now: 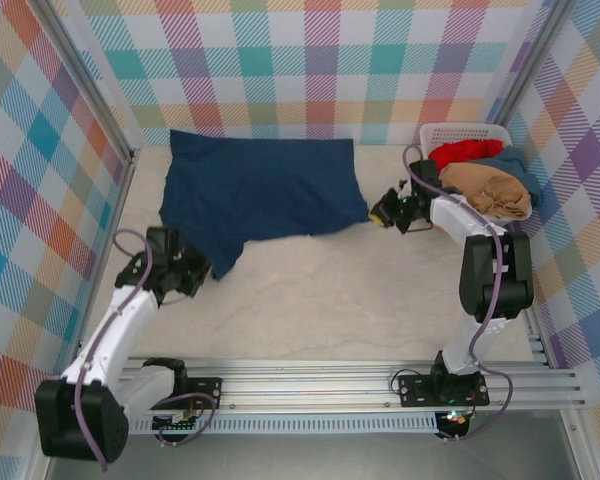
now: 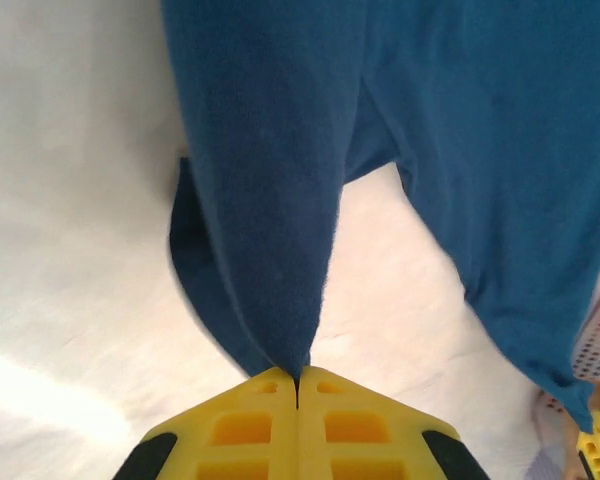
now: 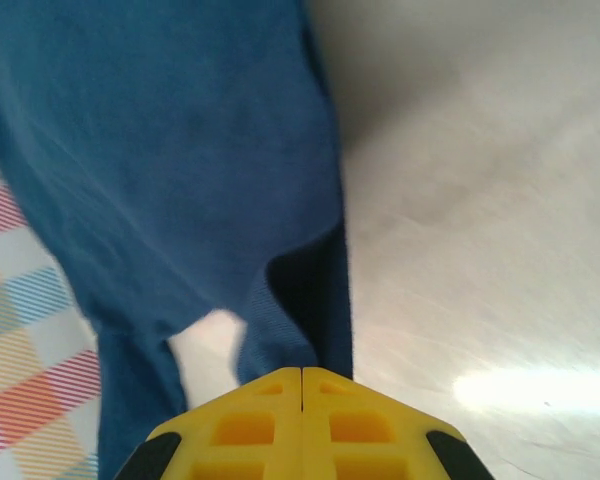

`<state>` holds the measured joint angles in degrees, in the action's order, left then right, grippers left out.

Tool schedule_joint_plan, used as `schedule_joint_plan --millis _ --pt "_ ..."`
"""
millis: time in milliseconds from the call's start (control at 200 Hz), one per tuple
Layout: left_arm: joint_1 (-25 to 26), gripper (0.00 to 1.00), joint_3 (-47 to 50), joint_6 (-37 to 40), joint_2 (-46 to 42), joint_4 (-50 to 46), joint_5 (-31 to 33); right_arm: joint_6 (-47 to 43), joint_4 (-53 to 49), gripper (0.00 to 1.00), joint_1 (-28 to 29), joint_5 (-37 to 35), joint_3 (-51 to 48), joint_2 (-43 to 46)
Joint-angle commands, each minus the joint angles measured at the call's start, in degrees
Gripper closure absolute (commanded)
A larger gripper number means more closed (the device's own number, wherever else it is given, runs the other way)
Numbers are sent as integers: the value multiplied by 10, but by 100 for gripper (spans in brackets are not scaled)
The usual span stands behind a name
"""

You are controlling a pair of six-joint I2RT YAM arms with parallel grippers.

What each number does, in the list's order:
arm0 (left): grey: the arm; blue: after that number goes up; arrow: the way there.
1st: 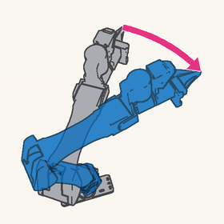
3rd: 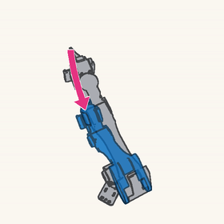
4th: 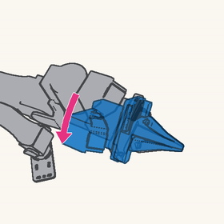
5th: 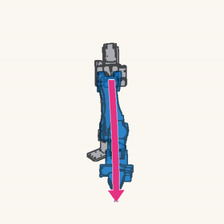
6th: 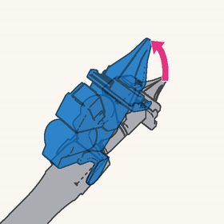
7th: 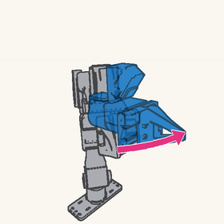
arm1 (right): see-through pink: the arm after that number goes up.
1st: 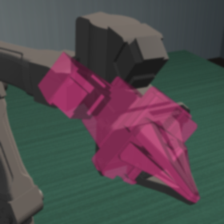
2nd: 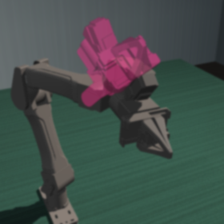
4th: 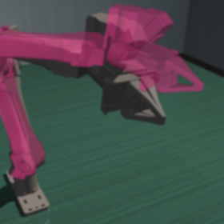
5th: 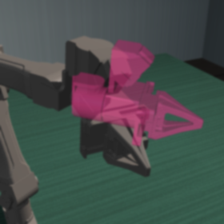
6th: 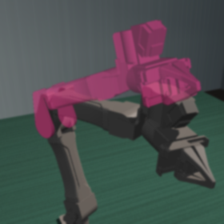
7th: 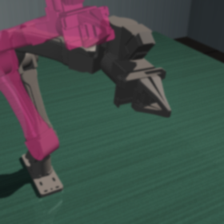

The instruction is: Fold and stack the t-shirts

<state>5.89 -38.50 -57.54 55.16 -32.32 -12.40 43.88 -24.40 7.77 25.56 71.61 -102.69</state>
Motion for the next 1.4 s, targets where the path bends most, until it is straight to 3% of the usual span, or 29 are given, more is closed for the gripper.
schedule_joint_plan --millis 0,345,510,640,725,810,965,1150,1395 --pt "20 100 34 -18 -64 -12 1 -54 -9 100 8 -26 -5 -3" --pt "45 100 97 -74 -228 -210 8 -94 -109 100 23 -180 -76 67" --pt "55 100 97 -113 -292 -250 -17 -94 -150 100 27 -232 -116 139" --pt "59 100 2 -91 -284 -192 -8 -112 -148 100 58 -243 -108 263" --pt "59 100 -113 -43 -235 -103 21 -132 -115 100 80 -242 -83 349" --pt "60 100 -277 30 -144 -76 67 -136 -76 100 86 -257 -49 410" --pt "60 100 -567 128 16 -75 106 -132 -51 100 87 -283 68 419" --pt "60 100 -844 167 190 -85 120 -129 -72 100 85 -309 256 322" --pt "34 100 -1025 140 399 -31 73 -88 -45 100 31 -245 429 137"
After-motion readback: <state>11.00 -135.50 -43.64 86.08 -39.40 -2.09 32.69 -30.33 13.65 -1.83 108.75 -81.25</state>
